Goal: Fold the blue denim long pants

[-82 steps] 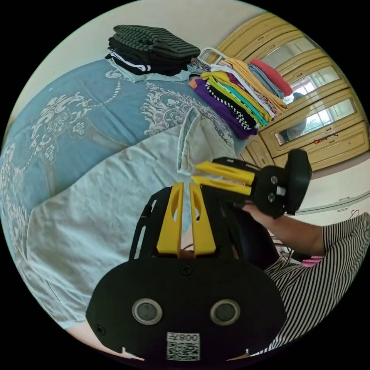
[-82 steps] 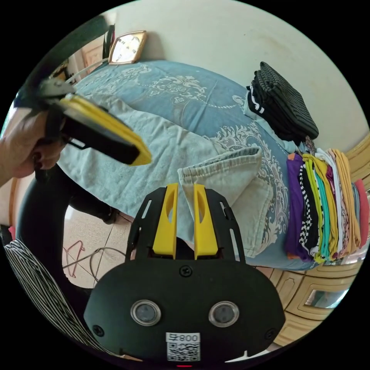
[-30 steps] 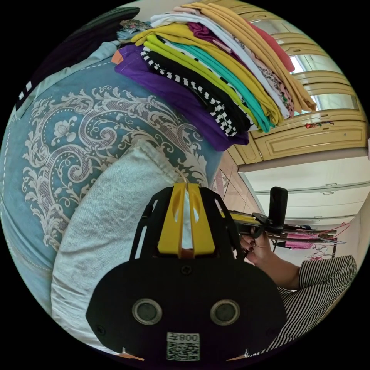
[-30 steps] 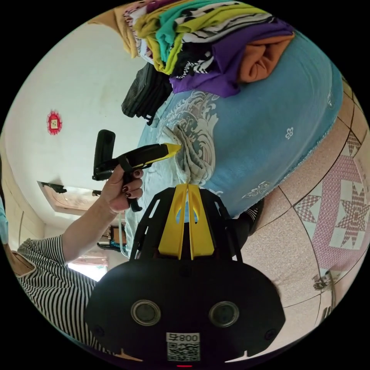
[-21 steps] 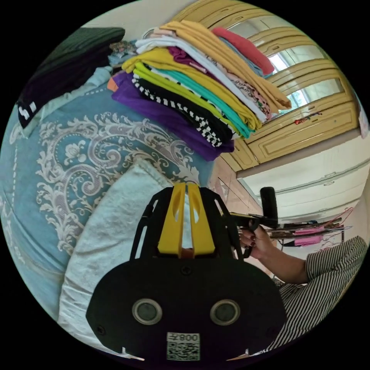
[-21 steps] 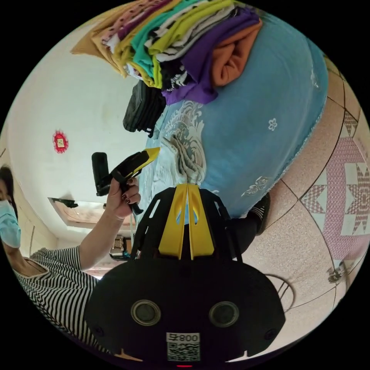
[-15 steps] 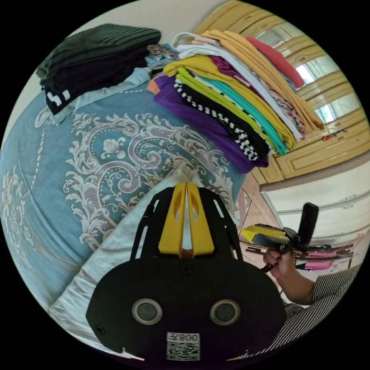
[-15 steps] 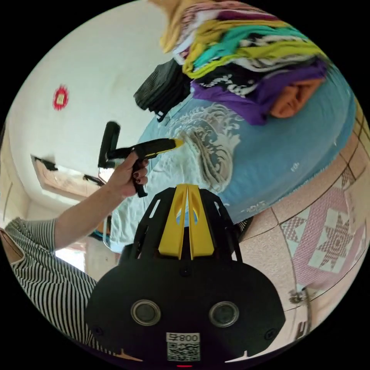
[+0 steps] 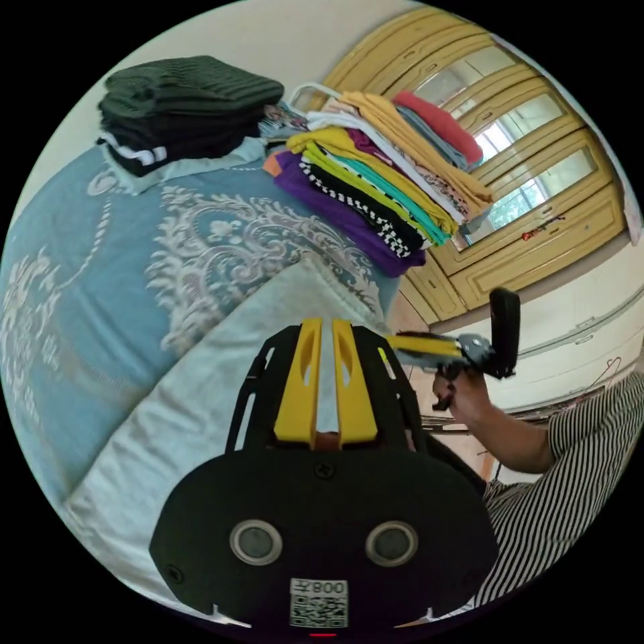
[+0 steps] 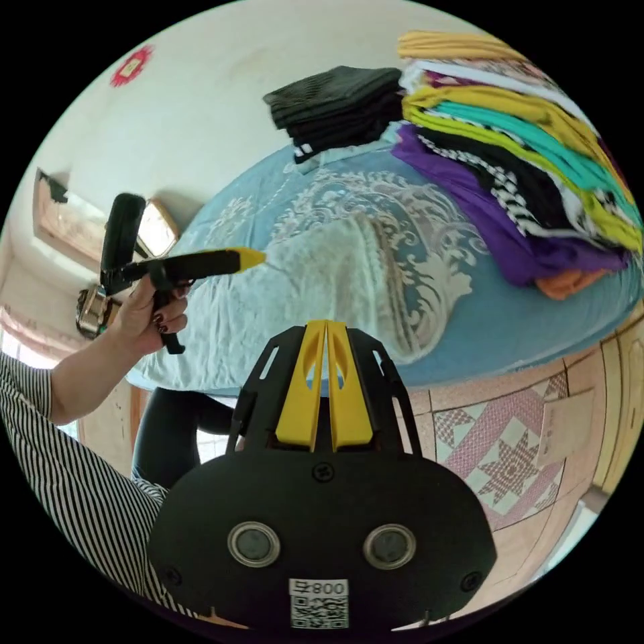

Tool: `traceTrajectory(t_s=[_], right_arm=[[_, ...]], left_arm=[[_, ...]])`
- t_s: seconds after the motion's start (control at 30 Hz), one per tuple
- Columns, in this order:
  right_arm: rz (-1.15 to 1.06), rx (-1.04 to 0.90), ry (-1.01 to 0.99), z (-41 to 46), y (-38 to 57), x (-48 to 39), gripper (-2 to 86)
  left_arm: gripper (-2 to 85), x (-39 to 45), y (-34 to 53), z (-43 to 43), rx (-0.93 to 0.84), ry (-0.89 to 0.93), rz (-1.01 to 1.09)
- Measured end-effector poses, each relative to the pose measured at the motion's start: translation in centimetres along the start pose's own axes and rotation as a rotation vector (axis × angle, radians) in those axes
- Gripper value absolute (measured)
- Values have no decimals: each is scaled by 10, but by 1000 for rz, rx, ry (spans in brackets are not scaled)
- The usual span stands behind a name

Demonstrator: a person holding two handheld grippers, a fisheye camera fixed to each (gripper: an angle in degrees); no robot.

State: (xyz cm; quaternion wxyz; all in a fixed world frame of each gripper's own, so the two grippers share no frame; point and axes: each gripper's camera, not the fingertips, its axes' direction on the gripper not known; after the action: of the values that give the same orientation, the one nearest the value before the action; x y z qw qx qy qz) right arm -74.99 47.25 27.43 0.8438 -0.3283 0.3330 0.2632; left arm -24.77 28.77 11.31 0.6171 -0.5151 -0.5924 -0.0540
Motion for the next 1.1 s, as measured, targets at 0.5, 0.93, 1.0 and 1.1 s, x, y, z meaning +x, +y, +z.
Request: traceTrajectory(t_s=[0.5,0.93,1.0,1.1], right_arm=[[-582,-249,-391,113,-203,-295,30],[-819,-466,-308,227,-277,-494,72],[-821,-411,-314,218,-279,-501,71],[-838,-367,-284,209,-283,-519,70]], left_arm=[[36,-201,272,-175,53,-524,-596],[37,-239,372,-168,132,-440,-567],[46,-239,377,-177,172,-466,-541],[72,-248,378,-186,209,-504,-529]])
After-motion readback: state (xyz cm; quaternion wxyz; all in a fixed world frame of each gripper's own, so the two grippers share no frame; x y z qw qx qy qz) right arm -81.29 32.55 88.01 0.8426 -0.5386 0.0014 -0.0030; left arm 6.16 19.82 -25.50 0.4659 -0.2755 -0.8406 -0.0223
